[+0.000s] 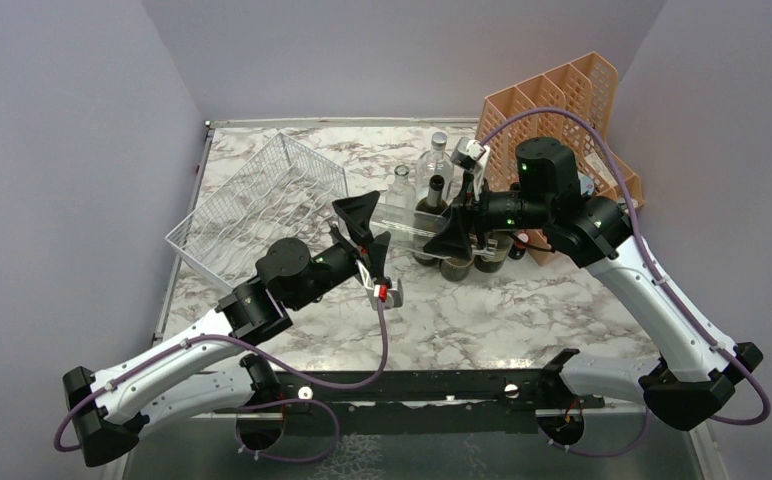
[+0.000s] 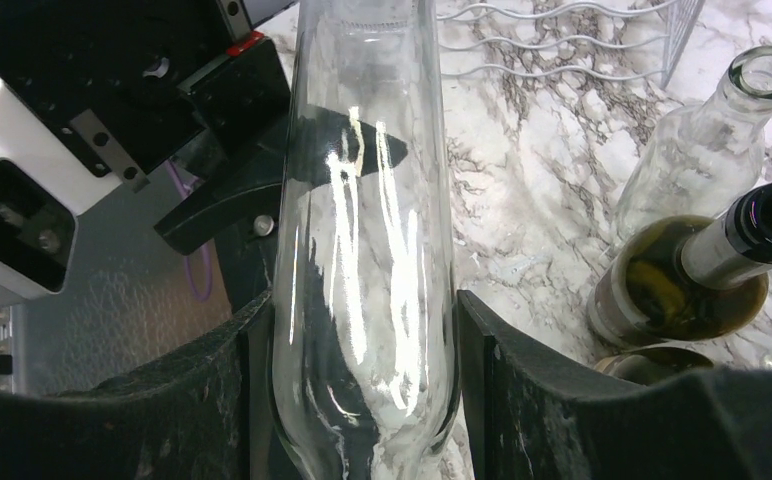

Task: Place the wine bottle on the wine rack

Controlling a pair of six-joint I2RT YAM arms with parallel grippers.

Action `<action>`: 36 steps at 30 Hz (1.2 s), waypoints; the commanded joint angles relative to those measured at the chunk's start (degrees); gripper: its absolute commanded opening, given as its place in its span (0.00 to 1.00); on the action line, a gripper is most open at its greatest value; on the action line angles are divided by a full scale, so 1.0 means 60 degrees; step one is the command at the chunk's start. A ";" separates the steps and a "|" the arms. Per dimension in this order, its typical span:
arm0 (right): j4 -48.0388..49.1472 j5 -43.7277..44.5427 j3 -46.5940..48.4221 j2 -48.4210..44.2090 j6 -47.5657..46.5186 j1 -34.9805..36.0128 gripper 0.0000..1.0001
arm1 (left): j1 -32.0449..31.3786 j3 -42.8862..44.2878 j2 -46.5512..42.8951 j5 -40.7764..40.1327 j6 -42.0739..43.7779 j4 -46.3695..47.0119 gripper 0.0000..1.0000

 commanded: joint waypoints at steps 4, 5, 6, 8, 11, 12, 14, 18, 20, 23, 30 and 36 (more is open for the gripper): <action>0.0895 0.0792 0.0093 -0.0039 0.0483 0.0049 0.01 | 0.0003 -0.0385 -0.0788 0.0011 -0.1334 0.0081 0.99; 0.1015 0.0871 0.0019 -0.0014 0.0523 0.0052 0.01 | 0.0007 -0.0387 -0.0899 0.0048 -0.1562 0.0028 0.99; 0.1131 0.0927 -0.0038 0.0018 0.0555 0.0058 0.01 | 0.0007 -0.0388 -0.1042 0.0096 -0.1791 -0.0041 0.99; 0.1399 0.0981 -0.0155 0.0111 0.0648 0.0053 0.01 | 0.0000 -0.0386 -0.1370 0.0176 -0.2319 -0.0119 0.99; 0.1801 0.0936 -0.0358 0.0318 0.0798 0.0060 0.01 | 0.0007 -0.0360 -0.1978 0.0273 -0.3165 -0.0168 0.99; 0.1974 0.0944 -0.0455 0.0351 0.0844 0.0073 0.01 | 0.0006 -0.0304 -0.2131 0.0227 -0.3508 -0.0164 0.99; 0.2375 0.1165 -0.0657 0.0414 0.1021 0.0156 0.01 | 0.0007 -0.0114 -0.2398 -0.0135 -0.4467 -0.0041 0.99; 0.3217 0.1621 -0.1206 0.0518 0.1397 0.0666 0.01 | 0.0006 0.0431 -0.2851 -0.1524 -0.6498 0.0114 0.99; 0.3494 0.2015 -0.1439 0.0640 0.1450 0.1187 0.01 | -0.0001 0.0811 -0.2988 -0.2279 -0.7386 0.0063 0.99; 0.3783 0.2845 -0.1688 0.0865 0.1529 0.1921 0.01 | 0.0007 0.1583 -0.2949 -0.3391 -0.8848 -0.0491 0.99; 0.4964 0.4366 -0.2647 0.1504 0.1423 0.3204 0.01 | 0.0006 0.3350 -0.2224 -0.5796 -1.1426 -0.2625 0.99; 0.6331 0.5467 -0.3314 0.2341 0.1240 0.3484 0.01 | 0.0007 0.3425 -0.2139 -0.6458 -1.1890 -0.2731 0.99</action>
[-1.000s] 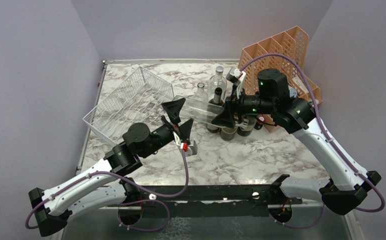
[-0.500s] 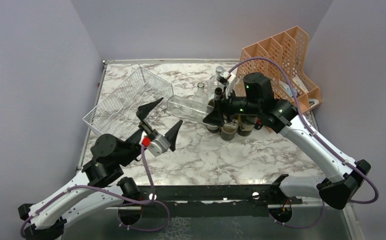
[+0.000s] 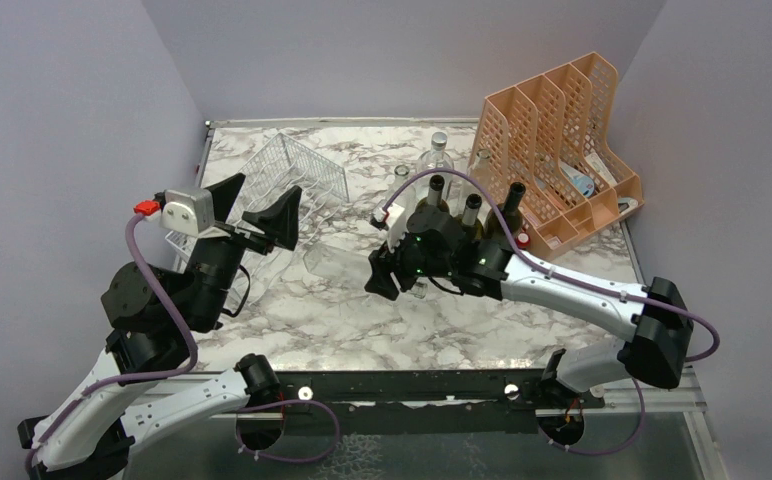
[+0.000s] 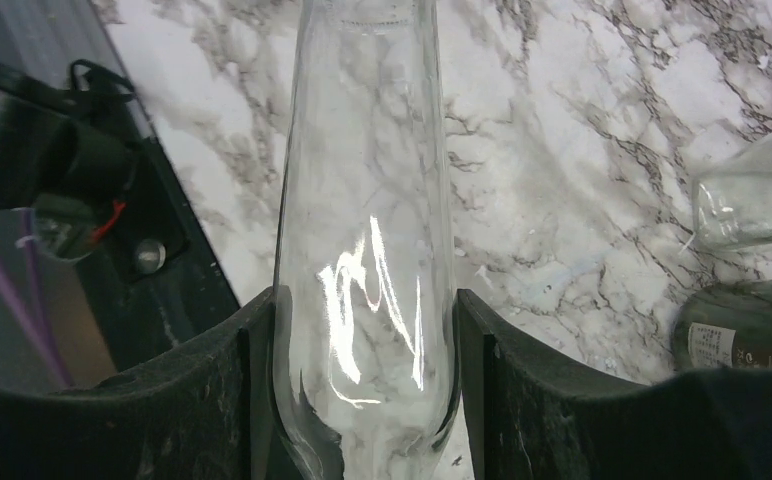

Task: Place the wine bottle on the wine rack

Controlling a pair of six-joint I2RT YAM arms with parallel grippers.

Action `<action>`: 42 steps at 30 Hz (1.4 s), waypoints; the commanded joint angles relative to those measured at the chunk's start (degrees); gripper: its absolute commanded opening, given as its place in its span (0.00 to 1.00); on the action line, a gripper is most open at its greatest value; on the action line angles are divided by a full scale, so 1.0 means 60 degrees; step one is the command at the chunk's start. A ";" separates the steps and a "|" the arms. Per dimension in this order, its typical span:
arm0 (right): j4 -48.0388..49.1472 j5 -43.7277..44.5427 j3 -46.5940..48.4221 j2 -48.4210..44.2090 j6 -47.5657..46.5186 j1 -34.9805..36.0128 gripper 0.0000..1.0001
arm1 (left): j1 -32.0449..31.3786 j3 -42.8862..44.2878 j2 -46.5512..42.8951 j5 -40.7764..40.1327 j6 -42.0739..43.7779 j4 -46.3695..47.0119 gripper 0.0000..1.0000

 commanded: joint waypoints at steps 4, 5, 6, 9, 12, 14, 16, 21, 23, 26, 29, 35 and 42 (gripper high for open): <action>0.2608 0.1973 -0.0280 0.1284 -0.0280 0.0119 0.01 | 0.0007 0.0190 0.0333 -0.1317 -0.1090 -0.0525 0.99; 0.2842 0.2161 -0.0338 0.1422 -0.0281 0.0111 0.01 | 0.0006 0.0279 0.0364 -0.1373 -0.1260 -0.0638 0.99; 0.3088 0.2285 -0.0396 0.1553 -0.0320 0.0116 0.01 | 0.0007 0.0455 0.0399 -0.1210 -0.1420 -0.0939 0.99; 0.3987 0.2676 -0.0583 0.1983 -0.0305 0.0116 0.01 | -0.0002 0.0659 0.0376 -0.0754 -0.1346 -0.1309 0.99; 0.4162 0.3005 -0.0204 0.2693 -0.0293 0.0111 0.01 | 0.0006 0.0700 0.0331 -0.0690 -0.1323 -0.1397 0.99; 0.4396 0.3247 -0.0016 0.3058 -0.0278 0.0117 0.01 | 0.0007 0.0742 0.0359 -0.0535 -0.1299 -0.1442 0.99; 0.4813 0.3365 0.0028 0.3315 -0.0399 0.0119 0.01 | 0.0007 0.0823 0.0399 -0.0427 -0.1225 -0.1536 0.99; 0.5553 0.3899 0.0054 0.3683 -0.0540 0.0110 0.01 | 0.0000 0.0864 0.0459 -0.0467 -0.1206 -0.1688 0.99; 0.5957 0.4002 -0.0079 0.3670 -0.0620 0.0113 0.01 | 0.0005 0.0839 0.0447 -0.0467 -0.1207 -0.1722 0.99; 0.6271 0.4028 -0.0126 0.3691 -0.0727 0.0117 0.01 | 0.0003 0.0767 0.0418 -0.0519 -0.1252 -0.1731 0.99; 0.6282 0.4081 0.0139 0.4009 -0.0924 0.0115 0.01 | -0.0002 0.0724 0.0428 -0.0594 -0.1308 -0.1729 0.99; 0.6163 0.4089 0.0849 0.4672 -0.1114 0.0115 0.01 | 0.0007 0.0668 0.0598 -0.0679 -0.0969 -0.1714 0.99; 0.6599 0.4361 0.1379 0.5190 -0.1448 0.0112 0.01 | 0.0007 0.0592 0.0841 -0.0650 -0.0837 -0.1726 0.99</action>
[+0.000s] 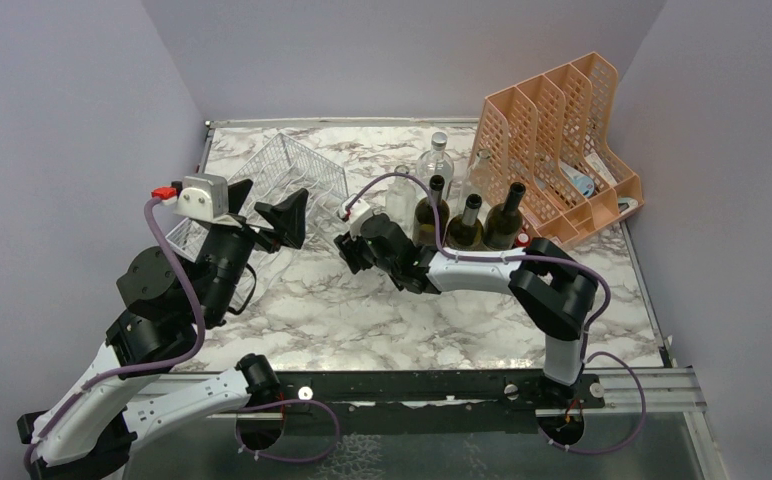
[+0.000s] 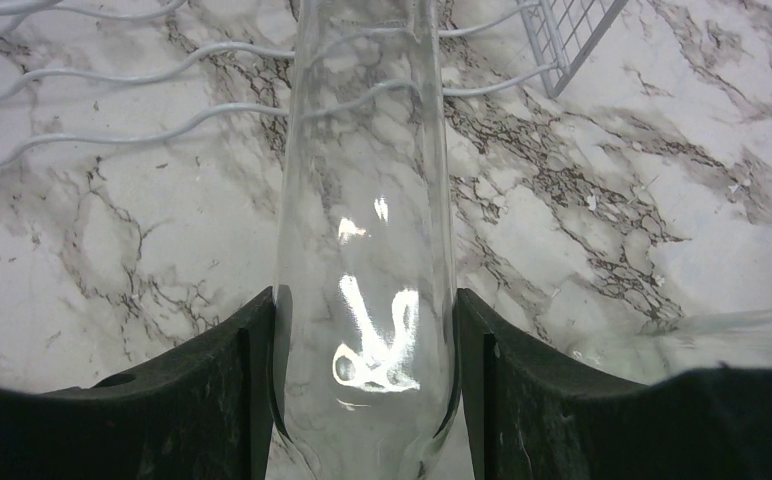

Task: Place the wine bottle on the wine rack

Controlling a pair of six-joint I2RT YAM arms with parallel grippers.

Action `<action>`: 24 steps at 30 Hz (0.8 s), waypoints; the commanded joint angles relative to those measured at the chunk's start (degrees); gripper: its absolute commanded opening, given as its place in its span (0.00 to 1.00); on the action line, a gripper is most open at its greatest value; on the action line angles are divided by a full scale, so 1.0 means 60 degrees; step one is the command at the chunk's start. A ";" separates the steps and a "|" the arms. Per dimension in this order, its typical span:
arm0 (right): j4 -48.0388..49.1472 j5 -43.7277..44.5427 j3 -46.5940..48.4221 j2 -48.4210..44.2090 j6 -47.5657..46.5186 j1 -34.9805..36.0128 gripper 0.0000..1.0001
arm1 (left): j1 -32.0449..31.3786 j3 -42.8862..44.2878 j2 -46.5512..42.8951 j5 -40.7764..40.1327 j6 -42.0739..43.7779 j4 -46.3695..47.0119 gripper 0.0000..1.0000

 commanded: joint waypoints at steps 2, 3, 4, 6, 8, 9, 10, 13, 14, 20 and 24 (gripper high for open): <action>0.1479 0.0551 0.0894 0.0382 -0.0529 0.0055 0.01 | 0.0007 0.0013 0.0221 0.0046 0.0194 -0.0102 0.99; 0.1603 0.0613 0.1016 0.0514 -0.0648 0.0054 0.01 | 0.0007 0.0040 0.0235 0.0062 0.0204 -0.0100 0.99; 0.1657 0.0674 0.1165 0.0653 -0.0775 0.0043 0.01 | 0.0007 0.0076 0.0261 0.0077 0.0205 -0.0100 0.99; 0.1851 0.0774 0.1450 0.0929 -0.1032 0.0034 0.01 | 0.0007 0.0126 0.0265 0.0120 0.0231 -0.0126 0.99; 0.2130 0.0799 0.1723 0.1194 -0.1333 0.0007 0.01 | 0.0000 0.0193 0.0262 0.0123 0.0231 -0.0164 0.99; 0.2193 0.0824 0.1876 0.1335 -0.1456 0.0001 0.01 | 0.0006 0.0201 0.0253 0.0123 0.0234 -0.0185 0.99; 0.2258 0.0828 0.2023 0.1490 -0.1559 -0.0018 0.01 | 0.0002 0.0221 0.0256 0.0132 0.0232 -0.0211 0.99; 0.2648 0.0824 0.2358 0.1895 -0.1846 -0.0069 0.01 | 0.0007 0.0241 0.0228 0.0138 0.0185 -0.0259 0.99; 0.2719 0.0874 0.2528 0.2027 -0.1977 -0.0099 0.01 | 0.0004 0.0235 0.0223 0.0138 0.0175 -0.0253 0.99; 0.2739 0.0777 0.3520 0.2904 -0.2403 -0.0294 0.01 | 0.0007 0.0205 0.0223 0.0188 0.0179 -0.0267 0.99; 0.2637 0.0578 0.4104 0.3409 -0.2596 -0.0440 0.01 | 0.0000 0.0186 0.0226 0.0239 0.0140 -0.0271 0.99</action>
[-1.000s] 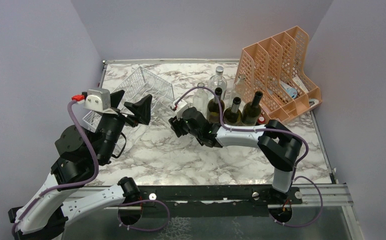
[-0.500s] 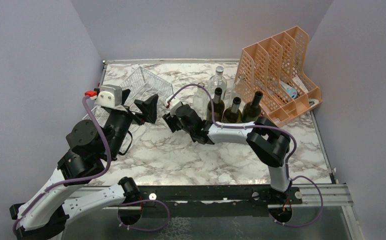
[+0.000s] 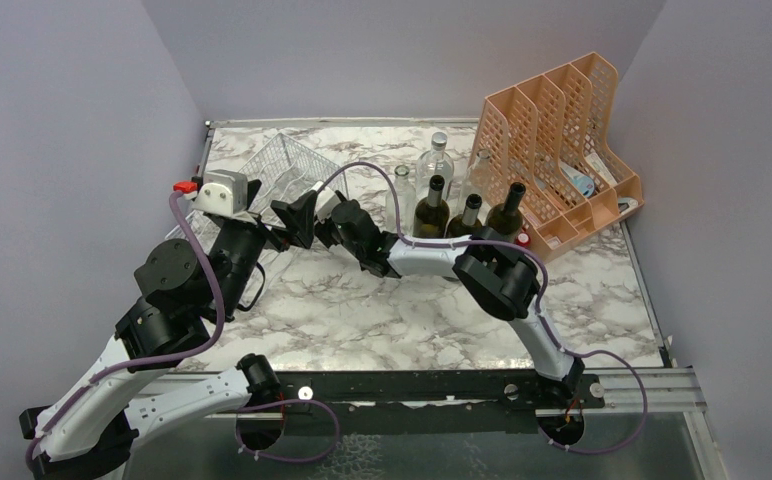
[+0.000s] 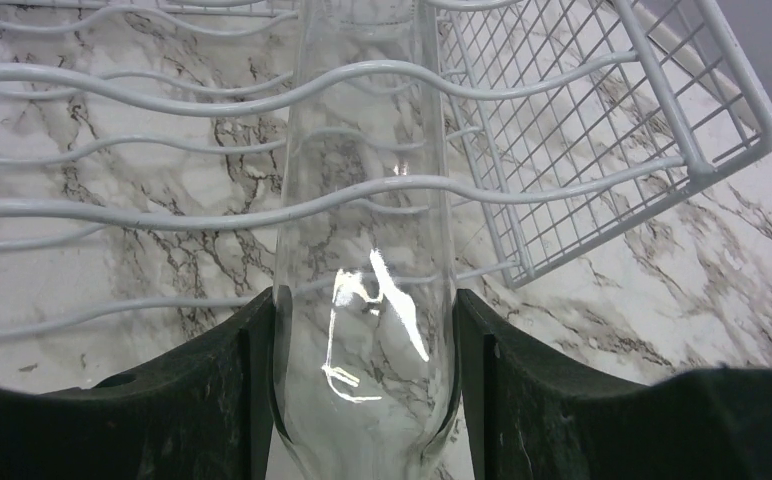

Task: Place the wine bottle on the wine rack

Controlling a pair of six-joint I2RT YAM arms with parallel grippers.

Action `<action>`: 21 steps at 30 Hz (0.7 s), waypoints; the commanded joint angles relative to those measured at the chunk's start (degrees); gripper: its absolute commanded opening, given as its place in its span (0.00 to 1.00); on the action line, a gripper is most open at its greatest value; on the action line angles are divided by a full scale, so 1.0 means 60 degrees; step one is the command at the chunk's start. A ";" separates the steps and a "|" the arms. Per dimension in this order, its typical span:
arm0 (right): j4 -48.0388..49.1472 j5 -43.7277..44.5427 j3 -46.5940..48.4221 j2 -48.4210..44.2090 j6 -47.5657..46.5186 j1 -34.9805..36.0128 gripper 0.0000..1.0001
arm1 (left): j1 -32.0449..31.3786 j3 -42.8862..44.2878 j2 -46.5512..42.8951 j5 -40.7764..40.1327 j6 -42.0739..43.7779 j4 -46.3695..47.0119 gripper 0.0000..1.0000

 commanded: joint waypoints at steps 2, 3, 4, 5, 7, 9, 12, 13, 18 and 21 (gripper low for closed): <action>0.1258 -0.0062 0.1045 0.0483 -0.0475 -0.0264 0.01 | 0.0004 0.0188 -0.0032 0.0231 0.0014 -0.0051 0.99; 0.1190 -0.0116 0.1176 0.0579 -0.0469 -0.0318 0.01 | 0.0007 0.0195 -0.0014 0.0257 -0.0005 -0.0056 0.99; 0.1046 -0.0206 0.1315 0.0664 -0.0443 -0.0367 0.01 | 0.0007 0.0200 -0.0014 0.0293 -0.0011 -0.0049 0.99; 0.0919 -0.0301 0.1463 0.0752 -0.0392 -0.0417 0.01 | 0.0004 0.0193 -0.0004 0.0318 -0.0032 -0.0046 0.99; 0.0707 -0.0556 0.1685 0.0898 -0.0367 -0.0501 0.01 | -0.0004 0.0176 -0.0001 0.0356 -0.0056 -0.0058 0.99; 0.0559 -0.0816 0.1824 0.1000 -0.0347 -0.0561 0.03 | 0.0004 0.0157 -0.0002 0.0390 -0.0094 -0.0063 0.99; 0.0298 -0.1125 0.2064 0.1176 -0.0295 -0.0626 0.06 | 0.0007 0.0108 -0.0033 0.0395 -0.0126 -0.0070 0.99; 0.0222 -0.1190 0.2140 0.1232 -0.0269 -0.0640 0.08 | 0.0004 0.0083 -0.0040 0.0404 -0.0149 -0.0065 0.99; -0.0307 -0.1432 0.2683 0.1564 -0.0064 -0.0701 0.16 | 0.0003 0.0062 -0.0031 0.0483 -0.0203 -0.0063 0.99; -0.0458 -0.1599 0.2873 0.1721 -0.0009 -0.0716 0.20 | 0.0007 0.0053 -0.0025 0.0539 -0.0241 -0.0067 0.99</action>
